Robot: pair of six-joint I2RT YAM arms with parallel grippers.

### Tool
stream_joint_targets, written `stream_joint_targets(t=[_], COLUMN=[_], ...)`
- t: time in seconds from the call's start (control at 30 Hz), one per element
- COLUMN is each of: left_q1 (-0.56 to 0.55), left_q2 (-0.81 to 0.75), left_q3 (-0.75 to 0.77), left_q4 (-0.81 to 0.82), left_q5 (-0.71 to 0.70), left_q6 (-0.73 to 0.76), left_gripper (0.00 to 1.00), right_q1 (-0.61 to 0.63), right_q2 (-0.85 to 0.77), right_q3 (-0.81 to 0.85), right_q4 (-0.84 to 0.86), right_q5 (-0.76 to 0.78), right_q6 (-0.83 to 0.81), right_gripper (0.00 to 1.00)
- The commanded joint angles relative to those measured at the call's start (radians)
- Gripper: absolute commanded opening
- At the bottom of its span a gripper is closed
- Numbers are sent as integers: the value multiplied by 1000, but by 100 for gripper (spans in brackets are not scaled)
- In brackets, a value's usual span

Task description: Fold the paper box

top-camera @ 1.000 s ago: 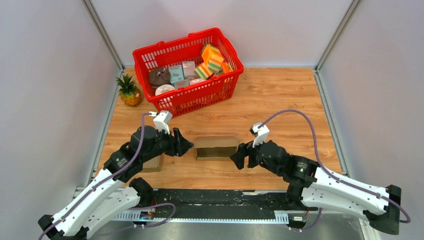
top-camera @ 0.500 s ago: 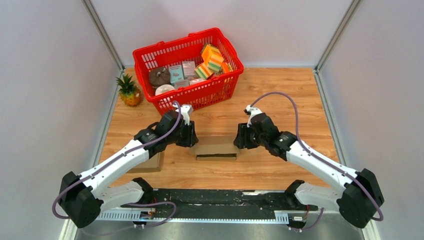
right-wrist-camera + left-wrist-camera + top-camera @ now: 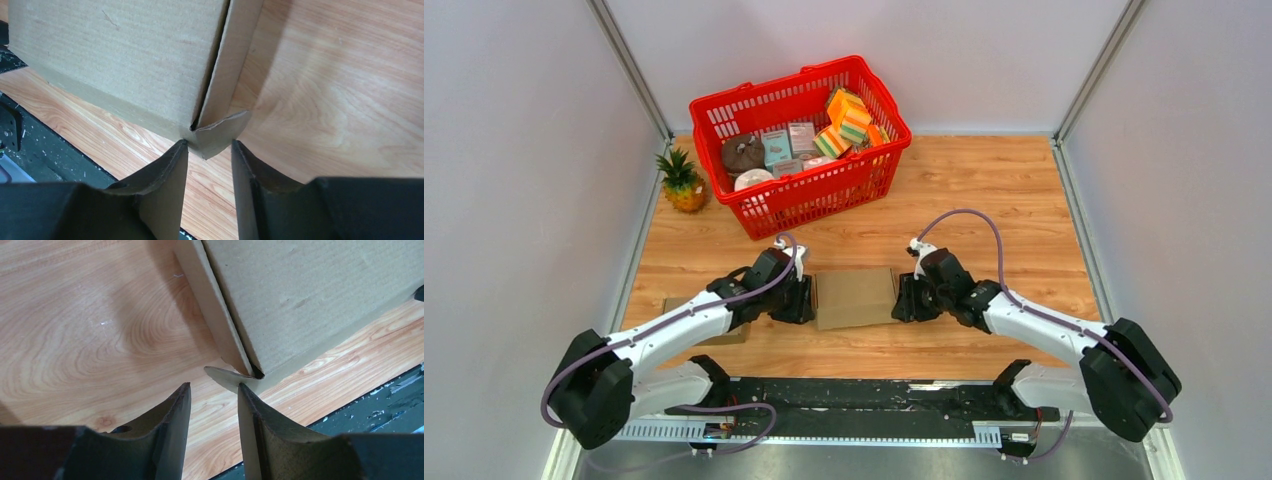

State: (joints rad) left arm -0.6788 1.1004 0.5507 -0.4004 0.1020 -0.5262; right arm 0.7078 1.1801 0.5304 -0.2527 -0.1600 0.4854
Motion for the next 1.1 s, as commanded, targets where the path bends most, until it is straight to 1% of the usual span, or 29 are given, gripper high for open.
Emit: stream_joint_targets(t=[0.0, 0.03, 0.07, 0.1, 0.13, 0.17, 0.2, 0.23, 0.27, 0.3, 0.37, 0.43, 0.5, 0.53, 0.57, 0.6, 0.63, 0.7, 0.8, 0.93, 0.97, 1.07], left_q1=[4, 2, 4, 4, 4, 4, 7, 15, 16, 18, 24, 31, 47, 50, 48, 50, 50, 50, 48, 48, 48, 50], left_q2=[-34, -56, -112, -141, -169, -204, -212, -215, -203, -189, -128, -73, 16, 44, 82, 98, 108, 133, 144, 136, 136, 131], left_q3=[17, 18, 18, 21, 26, 34, 57, 72, 87, 115, 138, 158, 169, 170, 167, 154, 143, 108, 54, 15, 11, 20], left_q4=[26, 23, 26, 22, 17, 8, 2, -8, -17, -15, -11, 11, 35, 57, 70, 81, 109, 132, 170, 205, 207, 190], left_q5=[8, 22, 25, 25, 30, 33, 34, 28, 31, 30, 2, 2, 1, 5, 8, 11, 19, 31, 45, 54, 53, 48], left_q6=[-6, 0, 2, 5, 9, 14, 20, 19, 18, 20, 20, 31, 29, 32, 29, 23, 17, 5, -15, -28, -26, -23], left_gripper=[48, 48, 49, 52, 59, 62, 64, 67, 68, 68, 68, 68, 66, 63, 61, 59, 57, 55, 52, 45, 44, 41], right_q1=[-14, -13, -13, -14, -14, -16, -18, -27, -33, -42, -70, -103, -125, -133, -134, -134, -134, -133, -134, -136, -136, -146], right_q2=[7, -13, -36, -84, -106, -125, -147, -152, -151, -139, -110, -44, 19, 38, 55, 79, 91, 119, 142, 147, 144, 132], right_q3=[16, 23, 35, 43, 51, 72, 83, 92, 105, 120, 140, 160, 155, 154, 152, 148, 132, 114, 66, 40, 45, 62], right_q4=[35, 21, -9, -25, -40, -71, -83, -89, -95, -91, -73, -54, -2, 13, 48, 67, 81, 128, 173, 164, 158, 138], right_q5=[-41, -44, -46, -44, -41, -33, -23, -18, -13, -10, -15, -16, -59, -73, -85, -111, -122, -165, -182, -159, -156, -170], right_q6=[-2, -2, -5, -10, -16, -30, -37, -45, -53, -67, -88, -103, -103, -105, -107, -107, -94, -82, -56, -67, -73, -74], right_gripper=[39, 39, 40, 43, 48, 53, 62, 66, 70, 73, 73, 71, 62, 59, 53, 50, 49, 47, 44, 40, 39, 38])
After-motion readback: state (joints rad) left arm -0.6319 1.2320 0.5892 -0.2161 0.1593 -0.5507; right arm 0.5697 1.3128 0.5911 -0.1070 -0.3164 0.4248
